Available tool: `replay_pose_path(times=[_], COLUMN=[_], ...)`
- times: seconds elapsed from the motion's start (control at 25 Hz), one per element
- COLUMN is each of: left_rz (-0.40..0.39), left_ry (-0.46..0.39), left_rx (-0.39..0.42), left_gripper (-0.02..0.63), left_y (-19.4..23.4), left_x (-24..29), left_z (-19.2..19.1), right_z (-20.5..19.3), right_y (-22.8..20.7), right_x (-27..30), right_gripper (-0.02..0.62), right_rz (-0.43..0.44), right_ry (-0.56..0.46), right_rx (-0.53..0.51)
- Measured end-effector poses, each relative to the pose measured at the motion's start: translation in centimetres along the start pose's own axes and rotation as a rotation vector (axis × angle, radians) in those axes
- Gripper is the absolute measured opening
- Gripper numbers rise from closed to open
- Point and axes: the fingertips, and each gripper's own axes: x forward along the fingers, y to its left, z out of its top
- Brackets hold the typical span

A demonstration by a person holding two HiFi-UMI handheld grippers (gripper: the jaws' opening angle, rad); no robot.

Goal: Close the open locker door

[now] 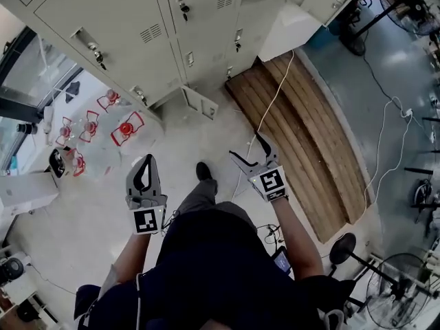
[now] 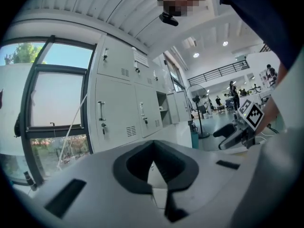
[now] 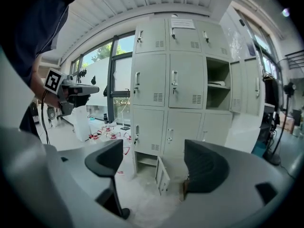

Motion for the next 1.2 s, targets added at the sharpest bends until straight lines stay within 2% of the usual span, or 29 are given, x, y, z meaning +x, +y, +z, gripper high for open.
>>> replay_pose_path(times=[0.2, 0.48, 0.6, 0.76, 0.92, 1.2], left_rz=[0.044, 0.140, 0.239, 0.364, 0.465, 0.488], left_ry=[0.020, 0.060, 0.090, 0.102, 0.172, 0.234], left_rx=[0.000, 0.047, 0.020, 0.056, 0.043, 0.070], left_gripper=[0.003, 0.003, 0.003, 0.003, 0.003, 0.003], left_y=[1.2, 1.3, 0.5, -1.2, -3.4, -5.0], left_x=[5.2, 9.0, 10.4, 11.3, 11.5, 12.6], left_z=[-1.1, -4.6, -5.1, -6.6, -9.2, -13.9], right_z=[-1.8, -7.6, -10.4, -13.5, -17.4, -25.1], right_y=[-3.9, -7.6, -9.5, -11.9, -13.8, -14.5], right_x=[6.5, 14.3, 17.0, 19.8, 21.7, 26.6], right_gripper=[0.382, 0.368, 0.364, 0.359, 0.347, 0.324], right_rz=[0.089, 0.268, 0.347, 0.464, 0.558, 0.642], right_ry=[0.036, 0.101, 0.120, 0.134, 0.163, 0.189], right_rx=[-0.031, -0.076, -0.098, -0.129, -0.169, -0.195])
